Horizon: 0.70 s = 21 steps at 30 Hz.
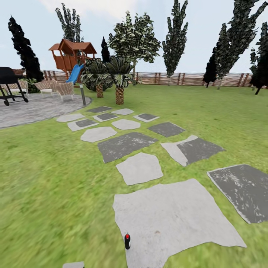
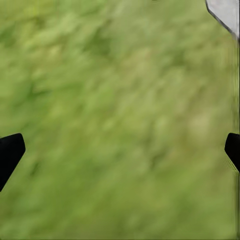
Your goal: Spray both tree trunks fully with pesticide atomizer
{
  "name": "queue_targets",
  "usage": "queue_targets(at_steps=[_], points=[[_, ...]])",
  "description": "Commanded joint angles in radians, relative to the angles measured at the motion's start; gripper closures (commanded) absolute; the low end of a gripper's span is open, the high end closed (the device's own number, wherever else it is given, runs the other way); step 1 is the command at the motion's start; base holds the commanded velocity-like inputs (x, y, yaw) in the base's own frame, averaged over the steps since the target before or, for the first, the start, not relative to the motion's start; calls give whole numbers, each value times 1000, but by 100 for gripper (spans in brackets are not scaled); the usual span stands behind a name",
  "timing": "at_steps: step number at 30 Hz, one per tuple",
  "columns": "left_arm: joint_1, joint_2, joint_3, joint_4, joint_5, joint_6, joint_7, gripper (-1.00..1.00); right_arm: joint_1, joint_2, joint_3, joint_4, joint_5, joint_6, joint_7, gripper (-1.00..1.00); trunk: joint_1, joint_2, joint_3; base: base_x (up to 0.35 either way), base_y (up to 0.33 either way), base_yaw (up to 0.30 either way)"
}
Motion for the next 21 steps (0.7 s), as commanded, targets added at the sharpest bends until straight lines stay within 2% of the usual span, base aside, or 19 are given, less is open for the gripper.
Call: queue_targets(at_steps=[1,15,18,20,21], points=[[0,0,0,0,0,0,0,-100,0,0,0,0,0,0,0,-100,0,0,-1,0,14,-194],[-4,4,-1,-3,-8,11,2,-100,0,-9,-2,-10,2,-1,-2,-100,0,0,-2,0,1,-18],[-14,1,0,-14,-6,17,6,-100,-3,-12,-4,-41,1,-1,-3,-100,0,0,-2,0,0,0],[-53,-4,-1,-36,-7,25,17,-100,-24,-15,-5,-113,2,1,-3,-100,0,0,-2,0,0,0],[-105,-7,-2,-44,-7,50,30,-100,-50,-22,-6,-169,3,4,-4,-100,0,0,-2,0,0,0]])
